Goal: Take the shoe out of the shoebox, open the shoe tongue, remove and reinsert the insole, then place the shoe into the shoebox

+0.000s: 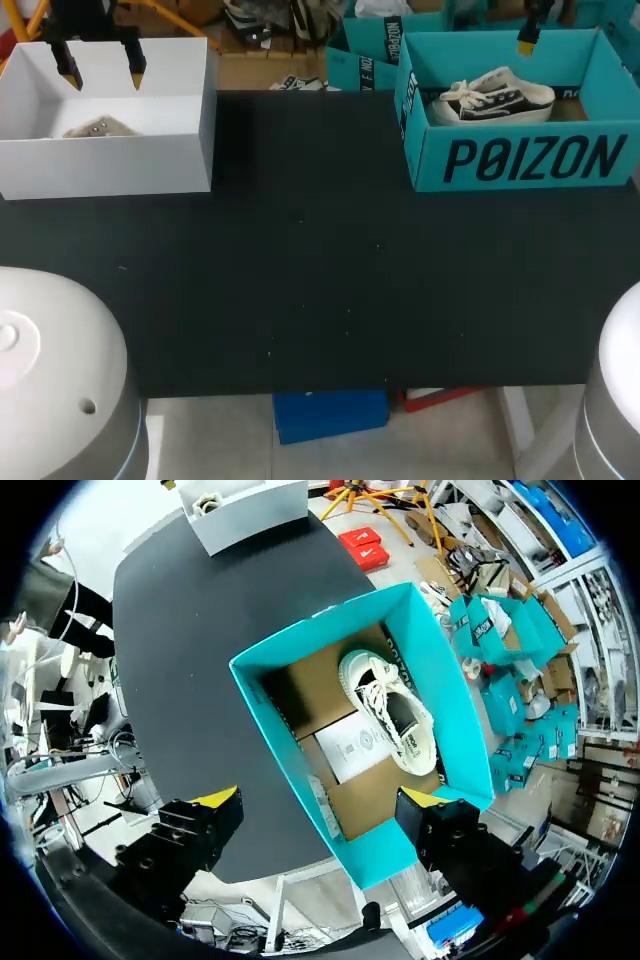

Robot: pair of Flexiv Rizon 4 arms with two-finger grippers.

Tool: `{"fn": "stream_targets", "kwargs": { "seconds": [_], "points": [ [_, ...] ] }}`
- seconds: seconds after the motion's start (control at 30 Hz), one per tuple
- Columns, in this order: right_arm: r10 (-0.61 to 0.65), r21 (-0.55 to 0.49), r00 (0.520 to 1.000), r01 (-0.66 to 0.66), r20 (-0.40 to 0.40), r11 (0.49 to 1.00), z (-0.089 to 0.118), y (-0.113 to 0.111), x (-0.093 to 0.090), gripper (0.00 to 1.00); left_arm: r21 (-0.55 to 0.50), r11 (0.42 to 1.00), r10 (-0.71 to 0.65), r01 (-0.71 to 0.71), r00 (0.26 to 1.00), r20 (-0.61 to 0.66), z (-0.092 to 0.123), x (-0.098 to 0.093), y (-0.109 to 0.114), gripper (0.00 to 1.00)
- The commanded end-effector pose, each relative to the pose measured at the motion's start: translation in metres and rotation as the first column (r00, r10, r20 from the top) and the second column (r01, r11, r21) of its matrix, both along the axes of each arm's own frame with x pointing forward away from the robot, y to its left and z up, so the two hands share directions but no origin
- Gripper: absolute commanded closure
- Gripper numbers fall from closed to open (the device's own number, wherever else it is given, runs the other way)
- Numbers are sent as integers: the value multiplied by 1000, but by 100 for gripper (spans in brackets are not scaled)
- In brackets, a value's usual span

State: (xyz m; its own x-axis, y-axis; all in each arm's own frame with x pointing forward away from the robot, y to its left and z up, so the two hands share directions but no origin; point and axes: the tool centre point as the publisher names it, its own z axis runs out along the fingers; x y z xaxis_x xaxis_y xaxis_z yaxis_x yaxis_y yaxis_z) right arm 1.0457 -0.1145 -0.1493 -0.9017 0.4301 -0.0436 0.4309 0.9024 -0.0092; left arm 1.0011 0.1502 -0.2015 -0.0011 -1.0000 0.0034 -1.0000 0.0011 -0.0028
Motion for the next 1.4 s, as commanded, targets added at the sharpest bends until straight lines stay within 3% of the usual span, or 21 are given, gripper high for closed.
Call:
{"fn": "stream_targets", "kwargs": {
  "seconds": [0.03, 0.13, 0.23, 0.47, 0.9, 1.27, 1.3, 1.33, 1.4],
  "points": [
    [599, 73, 800, -599, 16, 798, -1, -4, -2, 0, 2, 1000, 0, 0, 1000, -2, 1, 0, 0, 0],
    [614, 77, 789, -613, 13, 786, -2, -6, 0, 0, 2, 1000, 0, 0, 1000, -2, 1, 0, 0, 0],
    [671, 93, 742, -667, -9, 739, -6, -17, 13, 0, 2, 1000, 0, 0, 1000, -2, 1, 0, 0, 0],
    [718, 83, 695, -714, -35, 695, -25, -36, 38, 0, 2, 1000, 0, 0, 1000, -2, 1, 0, 0, 0],
    [701, 27, 705, -702, -108, 711, -63, -39, 67, 0, 2, 1000, 0, 0, 1000, -2, 1, 0, 0, 0],
    [625, -12, 776, -629, -86, 778, -89, -22, 80, 0, 2, 1000, 0, 0, 1000, -2, 1, 0, 0, 0],
    [619, -10, 781, -622, -82, 783, -93, -19, 81, 20, 2, 1000, 0, 0, 1000, -2, 1, 0, 0, 0],
    [617, -7, 783, -619, -79, 785, -96, -17, 81, 29, 2, 1000, 0, 0, 1000, -2, 1, 0, 0, 0],
    [613, 1, 786, -615, -77, 789, -104, -14, 82, 31, 2, 1000, 0, 0, 1000, -2, 1, 0, 0, 0]
  ]
}}
